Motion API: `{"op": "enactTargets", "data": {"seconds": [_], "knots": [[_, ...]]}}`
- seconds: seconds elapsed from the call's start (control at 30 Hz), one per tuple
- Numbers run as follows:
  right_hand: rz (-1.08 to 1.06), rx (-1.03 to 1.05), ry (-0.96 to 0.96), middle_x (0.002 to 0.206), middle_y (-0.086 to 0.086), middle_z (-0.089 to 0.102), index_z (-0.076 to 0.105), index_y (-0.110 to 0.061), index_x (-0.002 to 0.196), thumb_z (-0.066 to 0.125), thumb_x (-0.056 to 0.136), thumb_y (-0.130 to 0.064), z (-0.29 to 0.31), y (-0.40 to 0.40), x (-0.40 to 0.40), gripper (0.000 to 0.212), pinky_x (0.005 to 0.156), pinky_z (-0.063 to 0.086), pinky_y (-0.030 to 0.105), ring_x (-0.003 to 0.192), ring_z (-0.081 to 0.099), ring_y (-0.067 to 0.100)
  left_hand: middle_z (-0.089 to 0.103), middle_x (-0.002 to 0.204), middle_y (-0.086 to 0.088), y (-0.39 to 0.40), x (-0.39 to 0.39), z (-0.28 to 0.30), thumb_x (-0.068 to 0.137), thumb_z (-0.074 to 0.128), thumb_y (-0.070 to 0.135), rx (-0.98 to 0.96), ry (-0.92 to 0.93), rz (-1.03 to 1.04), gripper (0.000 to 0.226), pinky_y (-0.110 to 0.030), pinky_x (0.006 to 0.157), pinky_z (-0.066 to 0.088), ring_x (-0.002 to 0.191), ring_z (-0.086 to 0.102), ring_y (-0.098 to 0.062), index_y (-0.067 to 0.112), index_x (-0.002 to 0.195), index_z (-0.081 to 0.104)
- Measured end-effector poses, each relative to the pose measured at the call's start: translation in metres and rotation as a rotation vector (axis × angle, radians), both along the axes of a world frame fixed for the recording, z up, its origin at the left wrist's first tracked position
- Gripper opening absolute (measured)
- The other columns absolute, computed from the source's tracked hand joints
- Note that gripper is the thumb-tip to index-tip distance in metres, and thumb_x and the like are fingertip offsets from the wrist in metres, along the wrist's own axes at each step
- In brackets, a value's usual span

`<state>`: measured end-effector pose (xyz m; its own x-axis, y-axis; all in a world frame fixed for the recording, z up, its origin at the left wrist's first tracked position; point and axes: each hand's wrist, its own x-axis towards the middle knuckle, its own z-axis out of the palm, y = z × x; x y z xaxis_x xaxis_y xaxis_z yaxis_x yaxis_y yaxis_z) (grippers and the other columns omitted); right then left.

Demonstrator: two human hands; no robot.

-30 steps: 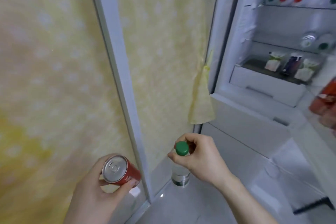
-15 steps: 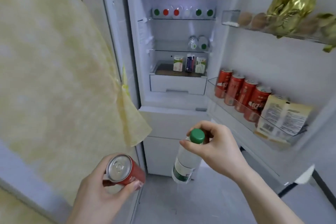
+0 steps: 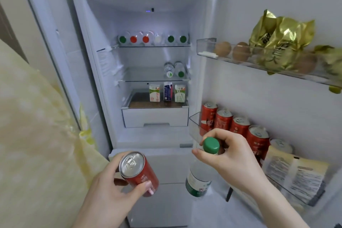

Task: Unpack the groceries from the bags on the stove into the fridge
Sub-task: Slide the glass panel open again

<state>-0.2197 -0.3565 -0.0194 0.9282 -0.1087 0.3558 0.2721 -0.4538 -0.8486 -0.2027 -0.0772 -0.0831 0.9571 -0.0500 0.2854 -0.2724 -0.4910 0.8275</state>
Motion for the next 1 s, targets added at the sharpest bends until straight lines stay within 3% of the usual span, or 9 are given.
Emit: {"op": "enactTargets", "data": {"seconds": [0.1, 0.23, 0.4, 0.53, 0.63, 0.77, 0.93, 1.0], "knots": [[-0.024, -0.016, -0.012, 0.074, -0.004, 0.069, 0.071, -0.020, 0.079, 0.093, 0.075, -0.028, 0.001, -0.006, 0.021, 0.024, 0.058, 0.046, 0.023, 0.062, 0.055, 0.002, 0.074, 0.102, 0.019, -0.011, 0.035, 0.008, 0.060, 0.096, 0.034, -0.009, -0.013, -0.038, 0.068, -0.028, 0.078, 0.057, 0.090, 0.071, -0.009, 0.045, 0.117, 0.061], [-0.064, 0.022, 0.010, 0.077, 0.001, 0.068, 0.072, -0.020, 0.082, 0.094, 0.073, -0.029, 0.000, -0.018, 0.031, 0.026, 0.059, 0.043, 0.021, 0.064, 0.053, 0.005, 0.072, 0.113, 0.021, -0.035, 0.079, 0.026, 0.054, 0.086, 0.062, -0.036, -0.043, -0.108, 0.080, -0.044, 0.087, 0.058, 0.096, 0.069, -0.006, 0.044, 0.126, 0.058], [-0.169, 0.106, 0.085, 0.074, 0.003, 0.069, 0.073, -0.019, 0.083, 0.094, 0.072, -0.026, 0.002, -0.039, 0.033, 0.024, 0.066, 0.044, 0.030, 0.067, 0.057, 0.010, 0.070, 0.114, 0.024, -0.077, 0.127, 0.060, 0.065, 0.091, 0.054, -0.070, -0.084, -0.341, 0.065, -0.042, 0.097, 0.053, 0.106, 0.066, -0.003, 0.043, 0.121, 0.060], [-0.245, 0.128, 0.119, 0.062, -0.006, 0.061, 0.069, -0.019, 0.067, 0.092, 0.072, -0.012, 0.013, -0.050, 0.027, 0.024, 0.059, 0.043, 0.019, 0.059, 0.053, 0.005, 0.069, 0.117, 0.022, -0.113, 0.161, 0.085, 0.071, 0.089, 0.037, -0.111, -0.146, -0.529, 0.058, -0.037, 0.099, 0.053, 0.110, 0.066, -0.002, 0.038, 0.122, 0.061], [-0.313, 0.147, 0.139, 0.061, -0.006, 0.059, 0.067, -0.017, 0.066, 0.091, 0.071, -0.010, 0.017, -0.051, 0.026, 0.025, 0.057, 0.041, 0.018, 0.058, 0.052, 0.006, 0.071, 0.115, 0.020, -0.137, 0.181, 0.093, 0.072, 0.091, 0.034, -0.117, -0.179, -0.638, 0.055, -0.032, 0.097, 0.052, 0.110, 0.067, -0.003, 0.036, 0.120, 0.063], [-0.390, 0.146, 0.123, 0.062, -0.005, 0.059, 0.066, -0.017, 0.064, 0.090, 0.071, -0.006, 0.010, -0.047, 0.028, 0.028, 0.056, 0.042, 0.017, 0.058, 0.052, 0.007, 0.072, 0.110, 0.022, -0.158, 0.199, 0.089, 0.070, 0.093, 0.035, -0.127, -0.164, -0.695, 0.057, -0.022, 0.088, 0.055, 0.105, 0.067, 0.001, 0.034, 0.120, 0.065], [-0.427, 0.188, 0.121, 0.063, -0.005, 0.059, 0.067, -0.014, 0.066, 0.090, 0.072, -0.003, 0.010, -0.041, 0.028, 0.026, 0.046, 0.041, 0.014, 0.049, 0.050, 0.003, 0.071, 0.108, 0.025, -0.172, 0.210, 0.070, 0.069, 0.095, 0.030, -0.122, -0.106, -0.733, 0.060, -0.023, 0.082, 0.060, 0.104, 0.066, 0.003, 0.037, 0.120, 0.065], [-0.448, 0.161, 0.116, 0.064, -0.005, 0.060, 0.067, -0.015, 0.066, 0.090, 0.072, -0.004, 0.009, -0.044, 0.027, 0.026, 0.049, 0.043, 0.017, 0.053, 0.052, 0.006, 0.070, 0.108, 0.027, -0.175, 0.213, 0.065, 0.070, 0.094, 0.028, -0.122, -0.090, -0.735, 0.060, -0.021, 0.082, 0.060, 0.104, 0.065, 0.004, 0.038, 0.120, 0.064]]}}
